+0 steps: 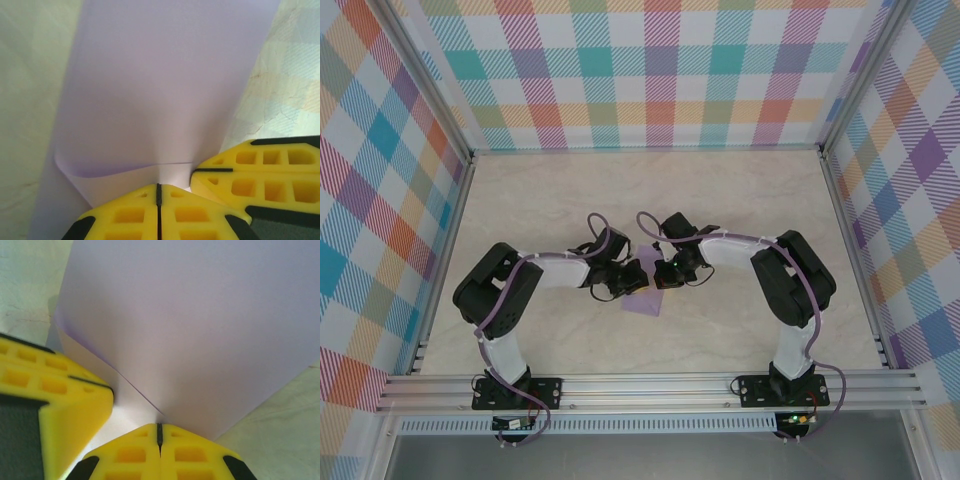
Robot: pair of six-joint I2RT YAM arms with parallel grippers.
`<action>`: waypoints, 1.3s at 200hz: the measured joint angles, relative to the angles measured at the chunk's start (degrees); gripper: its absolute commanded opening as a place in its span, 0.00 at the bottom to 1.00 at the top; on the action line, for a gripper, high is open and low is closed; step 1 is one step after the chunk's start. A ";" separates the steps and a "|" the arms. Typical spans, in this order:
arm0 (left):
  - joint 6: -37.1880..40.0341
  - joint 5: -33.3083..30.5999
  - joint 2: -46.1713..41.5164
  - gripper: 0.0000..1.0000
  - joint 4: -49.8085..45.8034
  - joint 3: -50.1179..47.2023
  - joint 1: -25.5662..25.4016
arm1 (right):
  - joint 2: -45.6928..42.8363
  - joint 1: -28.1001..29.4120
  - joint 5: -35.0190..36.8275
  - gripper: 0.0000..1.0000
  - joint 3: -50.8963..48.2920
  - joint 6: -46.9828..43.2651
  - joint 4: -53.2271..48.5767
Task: Fold a paper plane with a square sheet of paper (pick it up from the middle)
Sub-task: Fold the triangle a second time at the center of the table.
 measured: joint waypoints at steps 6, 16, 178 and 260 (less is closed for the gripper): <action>0.33 0.42 0.04 0.07 -0.02 0.00 0.50 | 0.02 0.00 0.02 0.00 0.02 -0.61 -0.04; 1.11 1.05 0.15 0.07 -0.07 0.00 1.33 | 0.04 0.00 0.07 0.00 0.04 -1.46 -0.07; 6.75 3.65 -6.56 0.05 -1.99 3.61 5.75 | 0.00 0.17 0.63 0.00 0.15 -5.14 -0.24; 6.25 0.81 -0.57 0.00 -3.10 1.18 1.57 | -0.02 0.17 0.42 0.00 0.31 -5.11 -0.42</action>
